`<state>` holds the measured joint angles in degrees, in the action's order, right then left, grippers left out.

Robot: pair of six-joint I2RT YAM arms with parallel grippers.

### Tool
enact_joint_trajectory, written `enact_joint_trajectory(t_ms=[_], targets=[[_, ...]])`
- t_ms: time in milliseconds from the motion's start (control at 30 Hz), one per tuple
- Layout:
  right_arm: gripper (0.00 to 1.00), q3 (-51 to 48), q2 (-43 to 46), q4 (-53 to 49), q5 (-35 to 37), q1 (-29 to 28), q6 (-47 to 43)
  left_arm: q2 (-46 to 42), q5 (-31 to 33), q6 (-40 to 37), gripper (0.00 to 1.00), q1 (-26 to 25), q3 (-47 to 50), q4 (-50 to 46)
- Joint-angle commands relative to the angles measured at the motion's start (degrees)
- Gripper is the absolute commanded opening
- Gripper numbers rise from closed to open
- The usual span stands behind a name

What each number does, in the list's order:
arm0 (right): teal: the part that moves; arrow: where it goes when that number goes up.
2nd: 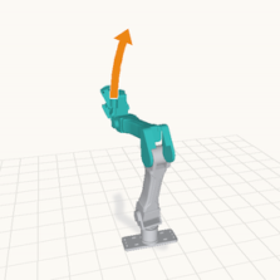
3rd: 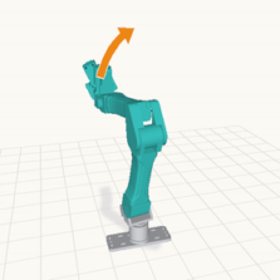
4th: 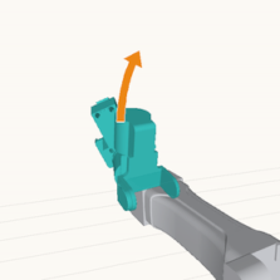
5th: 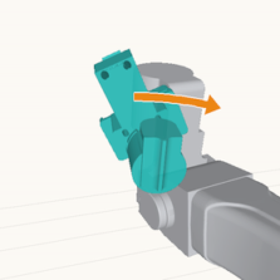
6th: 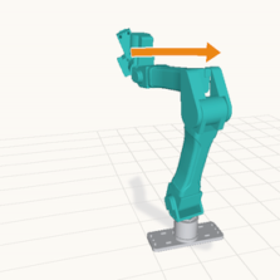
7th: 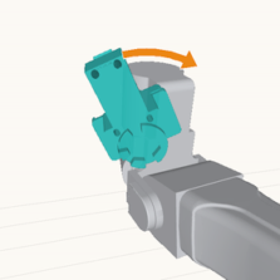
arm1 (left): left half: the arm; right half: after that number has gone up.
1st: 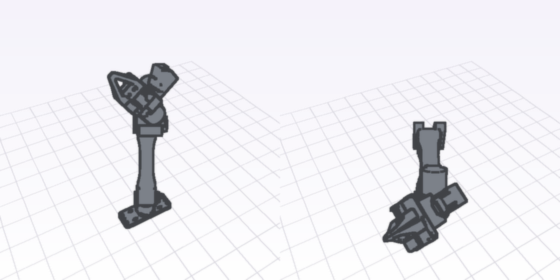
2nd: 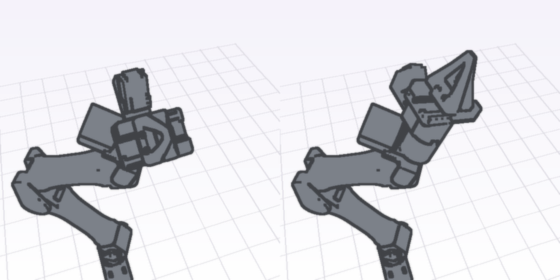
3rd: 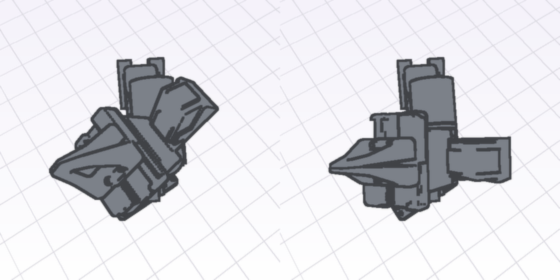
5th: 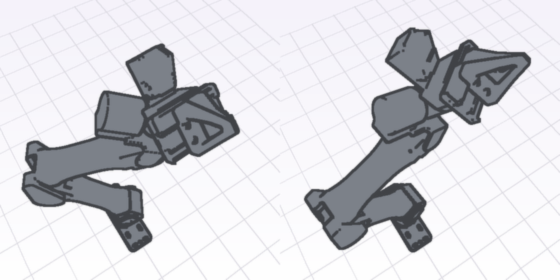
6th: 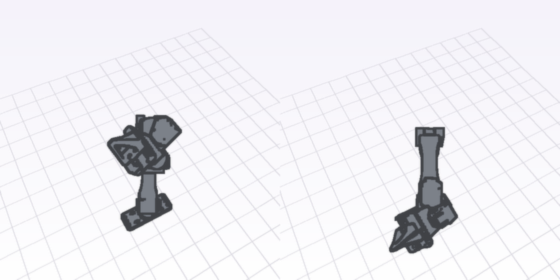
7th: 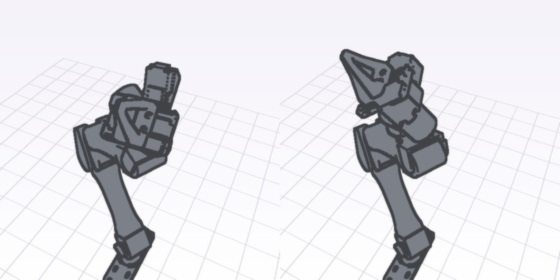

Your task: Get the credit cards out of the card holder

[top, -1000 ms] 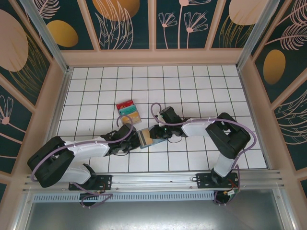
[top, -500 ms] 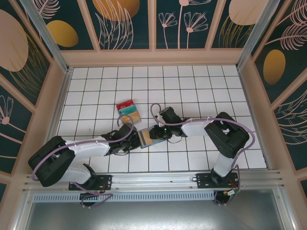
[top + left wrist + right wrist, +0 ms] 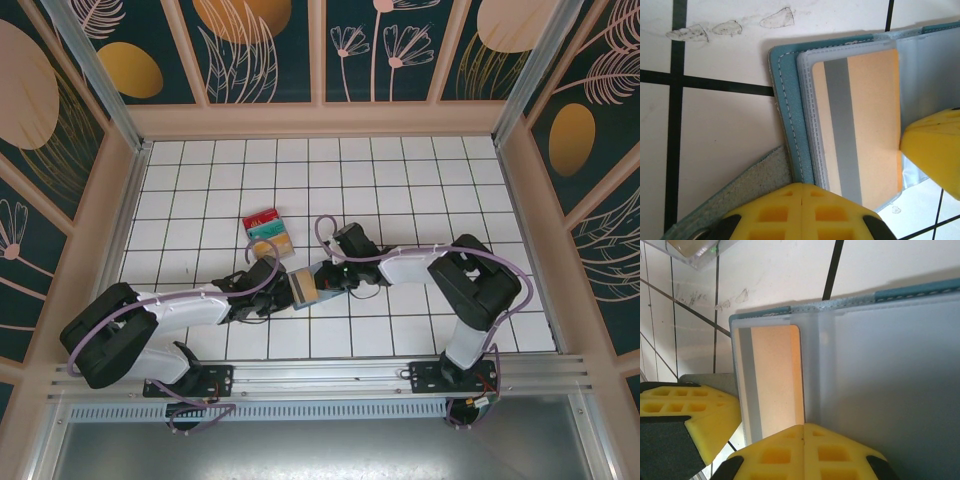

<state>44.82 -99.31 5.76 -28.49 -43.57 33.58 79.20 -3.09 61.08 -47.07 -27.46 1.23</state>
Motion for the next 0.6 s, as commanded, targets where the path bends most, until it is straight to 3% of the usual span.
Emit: enact_joint_trajectory(t_ms=[0, 367, 433, 567], targets=[[0.0, -1.3, 3.4, -1.3, 1.7, 1.4, -0.3, 0.6, -0.3, -0.8, 0.0, -0.3, -0.6, -1.8], [0.0, -1.8, 3.8, -0.8, -0.3, 2.0, -1.3, -0.2, -0.5, -0.9, 0.0, -0.3, -0.1, -1.5], [0.13, -1.0, 3.8, -0.4, -0.3, 1.3, -1.6, -0.2, -0.7, -0.9, 0.0, -0.3, -0.2, -1.5], [0.17, 1.5, 1.9, -1.1, -0.5, 0.4, -2.6, 0.1, -0.8, -0.8, 0.0, -0.3, -0.2, -1.7]])
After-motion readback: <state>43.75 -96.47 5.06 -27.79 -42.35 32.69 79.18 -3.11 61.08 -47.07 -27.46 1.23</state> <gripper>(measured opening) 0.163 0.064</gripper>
